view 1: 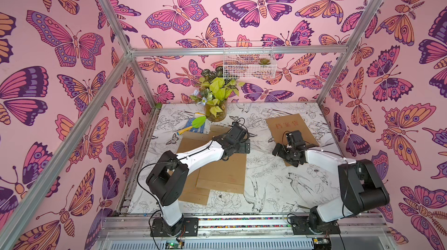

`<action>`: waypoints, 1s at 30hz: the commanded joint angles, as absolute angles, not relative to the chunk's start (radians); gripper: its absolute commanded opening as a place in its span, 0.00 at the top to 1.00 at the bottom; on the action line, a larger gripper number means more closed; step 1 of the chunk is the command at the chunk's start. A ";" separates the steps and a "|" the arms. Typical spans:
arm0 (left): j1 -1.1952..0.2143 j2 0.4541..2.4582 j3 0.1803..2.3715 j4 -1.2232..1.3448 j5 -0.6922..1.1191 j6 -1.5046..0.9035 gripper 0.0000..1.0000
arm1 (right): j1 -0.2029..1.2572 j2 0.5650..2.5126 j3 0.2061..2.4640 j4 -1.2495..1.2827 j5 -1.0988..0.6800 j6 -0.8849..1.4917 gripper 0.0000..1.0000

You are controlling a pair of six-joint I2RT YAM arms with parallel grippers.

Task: Open the file bag
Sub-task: Move the file bag to the center of the board.

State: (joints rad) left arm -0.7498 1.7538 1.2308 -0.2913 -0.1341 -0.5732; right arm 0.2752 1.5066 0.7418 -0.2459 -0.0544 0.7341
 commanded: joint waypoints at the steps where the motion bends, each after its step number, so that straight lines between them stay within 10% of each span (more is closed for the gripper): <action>1: -0.735 1.746 1.216 -0.258 -0.065 -0.584 0.00 | 0.389 1.483 0.675 -0.276 -0.127 0.811 0.01; 8: -0.730 1.770 1.226 -0.234 -0.028 -0.587 0.04 | 0.501 1.342 0.679 -0.191 -0.100 0.743 0.01; 19: -0.816 1.919 1.398 -0.233 0.106 -0.537 0.04 | 0.053 1.386 0.705 -0.242 -0.284 0.614 0.01; 30: -0.860 1.972 1.461 -0.231 0.125 -0.544 0.03 | -0.016 1.493 0.727 -0.263 -0.338 0.593 0.01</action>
